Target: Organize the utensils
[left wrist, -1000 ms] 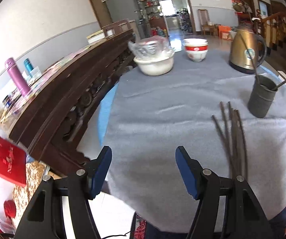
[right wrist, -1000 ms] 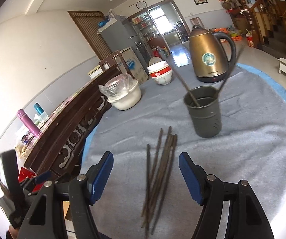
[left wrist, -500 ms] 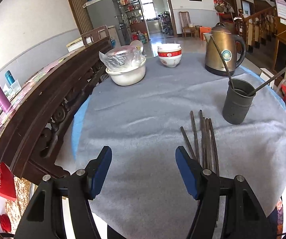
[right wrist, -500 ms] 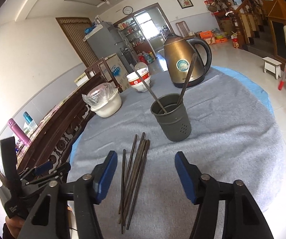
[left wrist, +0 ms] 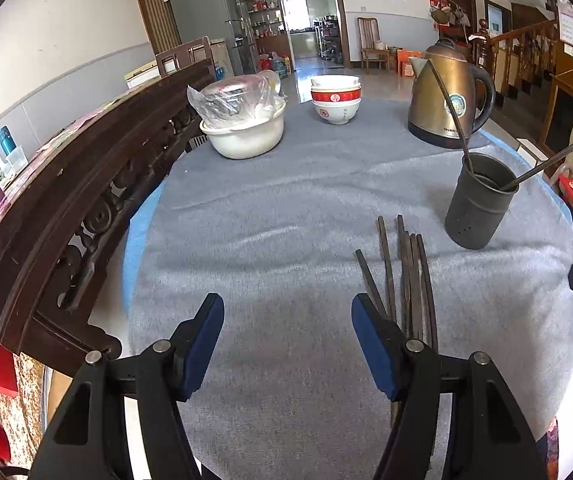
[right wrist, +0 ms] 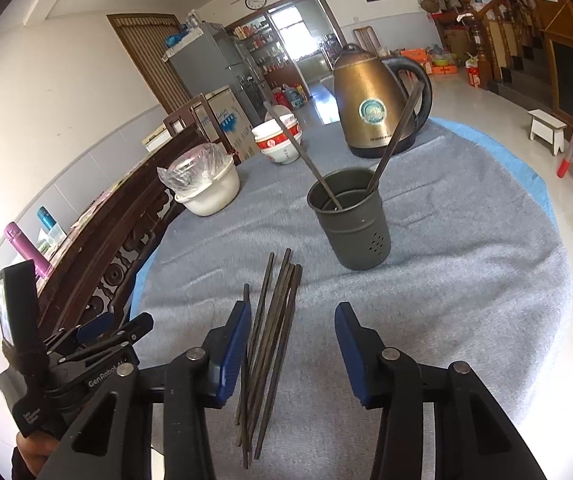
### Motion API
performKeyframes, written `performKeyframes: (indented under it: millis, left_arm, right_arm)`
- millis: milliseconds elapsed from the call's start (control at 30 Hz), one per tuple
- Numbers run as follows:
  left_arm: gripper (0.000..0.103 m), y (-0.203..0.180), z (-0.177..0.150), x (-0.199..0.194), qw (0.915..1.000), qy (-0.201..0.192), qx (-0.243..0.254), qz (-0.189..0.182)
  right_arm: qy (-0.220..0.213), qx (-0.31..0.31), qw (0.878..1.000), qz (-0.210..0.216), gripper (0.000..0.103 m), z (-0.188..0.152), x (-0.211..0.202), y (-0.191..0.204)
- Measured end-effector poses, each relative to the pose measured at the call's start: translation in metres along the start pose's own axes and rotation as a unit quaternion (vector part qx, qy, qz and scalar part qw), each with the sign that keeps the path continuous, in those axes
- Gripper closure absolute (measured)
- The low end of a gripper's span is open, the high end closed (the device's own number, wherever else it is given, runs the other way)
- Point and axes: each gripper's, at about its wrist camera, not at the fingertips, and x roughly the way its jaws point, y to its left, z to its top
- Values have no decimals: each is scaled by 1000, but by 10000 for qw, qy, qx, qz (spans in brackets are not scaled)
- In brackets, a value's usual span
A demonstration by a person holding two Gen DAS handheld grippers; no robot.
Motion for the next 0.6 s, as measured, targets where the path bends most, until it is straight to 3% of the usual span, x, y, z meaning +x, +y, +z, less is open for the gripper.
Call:
performKeyframes:
  millis: [167, 367, 600]
  left_arm:
    - [36, 6, -6, 10, 9998, 172, -51, -31]
    - [36, 19, -20, 32, 9973, 658, -228, -229]
    - [36, 34, -27, 41, 9941, 909, -441, -382]
  right_arm:
    - [331, -39, 9994, 48, 63, 1, 27, 5]
    - [888, -96, 9960, 52, 66, 1, 76, 8]
    - [1458, -86, 9893, 44, 82, 0, 135, 9]
